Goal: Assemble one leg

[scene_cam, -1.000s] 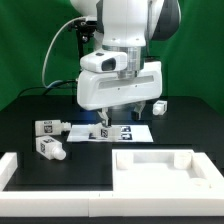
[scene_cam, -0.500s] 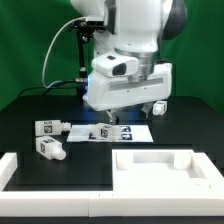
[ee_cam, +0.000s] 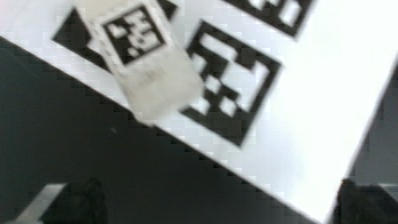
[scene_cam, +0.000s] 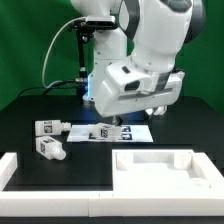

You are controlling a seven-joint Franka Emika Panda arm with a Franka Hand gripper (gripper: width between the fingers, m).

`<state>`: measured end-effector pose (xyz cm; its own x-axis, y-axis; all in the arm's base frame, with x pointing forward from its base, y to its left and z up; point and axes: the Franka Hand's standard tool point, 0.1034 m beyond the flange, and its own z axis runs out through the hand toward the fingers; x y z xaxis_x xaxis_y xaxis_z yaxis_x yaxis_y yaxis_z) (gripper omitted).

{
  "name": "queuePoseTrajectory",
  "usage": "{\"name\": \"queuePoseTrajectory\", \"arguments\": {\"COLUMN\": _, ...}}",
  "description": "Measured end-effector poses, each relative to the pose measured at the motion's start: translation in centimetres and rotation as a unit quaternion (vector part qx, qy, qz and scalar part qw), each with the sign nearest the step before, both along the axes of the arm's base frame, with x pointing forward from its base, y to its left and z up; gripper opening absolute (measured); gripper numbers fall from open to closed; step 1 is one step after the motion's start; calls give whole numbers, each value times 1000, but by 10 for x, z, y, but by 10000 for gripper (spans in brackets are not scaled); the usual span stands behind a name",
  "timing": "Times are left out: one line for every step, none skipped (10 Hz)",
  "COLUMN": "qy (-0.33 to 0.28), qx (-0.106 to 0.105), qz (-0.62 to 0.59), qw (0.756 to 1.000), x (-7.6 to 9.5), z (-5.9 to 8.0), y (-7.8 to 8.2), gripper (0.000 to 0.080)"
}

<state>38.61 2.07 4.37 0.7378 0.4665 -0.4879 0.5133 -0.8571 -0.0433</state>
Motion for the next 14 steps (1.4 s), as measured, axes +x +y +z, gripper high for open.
{"name": "queuePoseTrajectory", "arguments": {"qy": 26, "qx": -22, "qz": 28, "qw": 999, "x": -4, "z": 1, "y": -9, "gripper": 649}}
{"name": "queuePoseTrajectory", "arguments": {"qy": 41, "qx": -26, "qz": 38, "qw": 998, "x": -5, "z": 1, "y": -11, "gripper": 649}}
{"name": "queuePoseTrajectory", "arguments": {"qy": 43, "qx": -21, "qz": 46, "qw": 998, "x": -5, "z": 0, "y": -11, "gripper": 649}}
{"name": "queuePoseTrajectory", "arguments": {"qy": 44, "qx": -19, "qz": 50, "qw": 998, "x": -5, "z": 0, "y": -11, "gripper": 649}}
{"name": "queuePoseTrajectory", "arguments": {"qy": 54, "qx": -2, "qz": 81, "qw": 995, "x": -6, "z": 0, "y": -12, "gripper": 649}}
{"name": "queuePoseTrajectory", "arguments": {"qy": 64, "qx": 19, "qz": 117, "qw": 991, "x": -7, "z": -2, "y": -14, "gripper": 649}}
{"name": "queuePoseTrajectory", "arguments": {"qy": 70, "qx": 43, "qz": 157, "qw": 984, "x": -11, "z": -9, "y": -24, "gripper": 649}}
{"name": "queuePoseTrajectory", "arguments": {"qy": 74, "qx": 50, "qz": 163, "qw": 983, "x": -12, "z": -9, "y": -32, "gripper": 649}}
{"name": "queuePoseTrajectory", "arguments": {"qy": 71, "qx": 46, "qz": 159, "qw": 984, "x": -11, "z": -9, "y": -29, "gripper": 649}}
{"name": "queuePoseTrajectory", "arguments": {"qy": 71, "qx": 46, "qz": 160, "qw": 983, "x": -11, "z": -9, "y": -28, "gripper": 649}}
{"name": "queuePoseTrajectory", "arguments": {"qy": 59, "qx": 35, "qz": 155, "qw": 986, "x": -11, "z": -12, "y": -25, "gripper": 649}}
{"name": "queuePoseTrajectory", "arguments": {"qy": 50, "qx": 20, "qz": 159, "qw": 986, "x": -18, "z": -15, "y": -17, "gripper": 649}}
{"name": "queuePoseTrajectory", "arguments": {"qy": 52, "qx": 16, "qz": 161, "qw": 985, "x": -19, "z": -17, "y": -15, "gripper": 649}}
{"name": "queuePoseTrajectory", "arguments": {"qy": 53, "qx": 15, "qz": 157, "qw": 986, "x": -18, "z": -18, "y": -20, "gripper": 649}}
